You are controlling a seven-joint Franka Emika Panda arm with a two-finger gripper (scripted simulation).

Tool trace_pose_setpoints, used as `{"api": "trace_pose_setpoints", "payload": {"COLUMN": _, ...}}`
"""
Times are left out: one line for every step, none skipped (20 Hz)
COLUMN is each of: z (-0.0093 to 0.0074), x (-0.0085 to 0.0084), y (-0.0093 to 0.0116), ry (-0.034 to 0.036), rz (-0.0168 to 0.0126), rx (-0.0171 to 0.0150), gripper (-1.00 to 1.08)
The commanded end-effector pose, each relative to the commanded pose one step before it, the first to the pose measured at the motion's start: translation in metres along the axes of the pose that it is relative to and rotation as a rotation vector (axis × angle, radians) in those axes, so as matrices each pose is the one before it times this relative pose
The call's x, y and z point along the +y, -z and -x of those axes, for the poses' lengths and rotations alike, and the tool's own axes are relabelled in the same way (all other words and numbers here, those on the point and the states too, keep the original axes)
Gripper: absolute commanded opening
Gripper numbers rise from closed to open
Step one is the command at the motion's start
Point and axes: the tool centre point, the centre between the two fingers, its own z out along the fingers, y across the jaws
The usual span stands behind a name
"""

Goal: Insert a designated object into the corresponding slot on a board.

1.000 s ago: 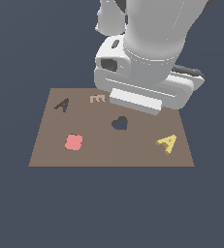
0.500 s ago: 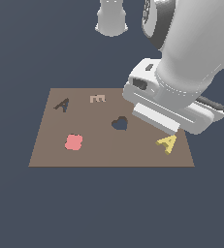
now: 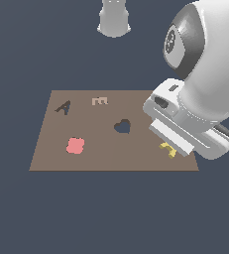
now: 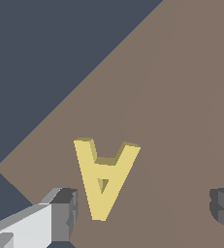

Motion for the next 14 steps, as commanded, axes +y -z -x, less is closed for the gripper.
{"api": "trace_pose_setpoints", "payload": {"z": -0.00065, "x": -0.00894, "y": -0.00484, "ry": -0.03821, "rz": -0.00090, "rx": 0.00064, "gripper": 1.00}}
{"api": "trace_pose_setpoints", "payload": {"z": -0.00015, "x": -0.00294, "y": -0.00161, "ry": -0.01184, "rz": -0.00017, "rx": 0.00005, "gripper": 1.00}}
{"api": "trace_pose_setpoints", "payload": {"z": -0.00017, "x": -0.00266, "y": -0.00145, "ry": -0.01074, "rz": -0.00016, "rx": 0.00004, "gripper": 1.00}}
{"api": "trace_pose_setpoints", "payload": {"z": -0.00017, "x": -0.00238, "y": -0.00129, "ry": -0.00962, "rz": -0.00014, "rx": 0.00003, "gripper": 1.00}}
{"api": "trace_pose_setpoints", "payload": {"z": -0.00014, "x": -0.00212, "y": -0.00114, "ry": -0.00848, "rz": -0.00012, "rx": 0.00003, "gripper": 1.00}}
{"api": "trace_pose_setpoints", "payload": {"z": -0.00014, "x": -0.00185, "y": -0.00100, "ry": -0.00744, "rz": -0.00011, "rx": 0.00002, "gripper": 1.00}}
{"api": "trace_pose_setpoints", "payload": {"z": -0.00013, "x": -0.00159, "y": -0.00086, "ry": -0.00640, "rz": -0.00009, "rx": 0.00002, "gripper": 1.00}}
{"api": "trace_pose_setpoints", "payload": {"z": -0.00013, "x": -0.00134, "y": -0.00071, "ry": -0.00539, "rz": -0.00008, "rx": 0.00002, "gripper": 1.00}}
{"api": "trace_pose_setpoints", "payload": {"z": -0.00011, "x": -0.00110, "y": -0.00058, "ry": -0.00437, "rz": -0.00006, "rx": 0.00001, "gripper": 1.00}}
{"api": "trace_pose_setpoints", "payload": {"z": -0.00012, "x": -0.00086, "y": -0.00044, "ry": -0.00338, "rz": -0.00005, "rx": 0.00001, "gripper": 1.00}}
{"api": "trace_pose_setpoints", "payload": {"z": -0.00017, "x": -0.00059, "y": -0.00030, "ry": -0.00249, "rz": -0.00003, "rx": 0.00001, "gripper": 1.00}}
{"api": "trace_pose_setpoints", "payload": {"z": -0.00009, "x": -0.00040, "y": -0.00017, "ry": -0.00138, "rz": -0.00002, "rx": 0.00001, "gripper": 1.00}}
{"api": "trace_pose_setpoints", "payload": {"z": -0.00027, "x": -0.00009, "y": -0.00003, "ry": -0.00069, "rz": 0.00000, "rx": 0.00001, "gripper": 1.00}}
{"api": "trace_pose_setpoints", "payload": {"z": 0.00001, "x": 0.00002, "y": 0.00010, "ry": 0.00069, "rz": 0.00002, "rx": 0.00000, "gripper": 1.00}}
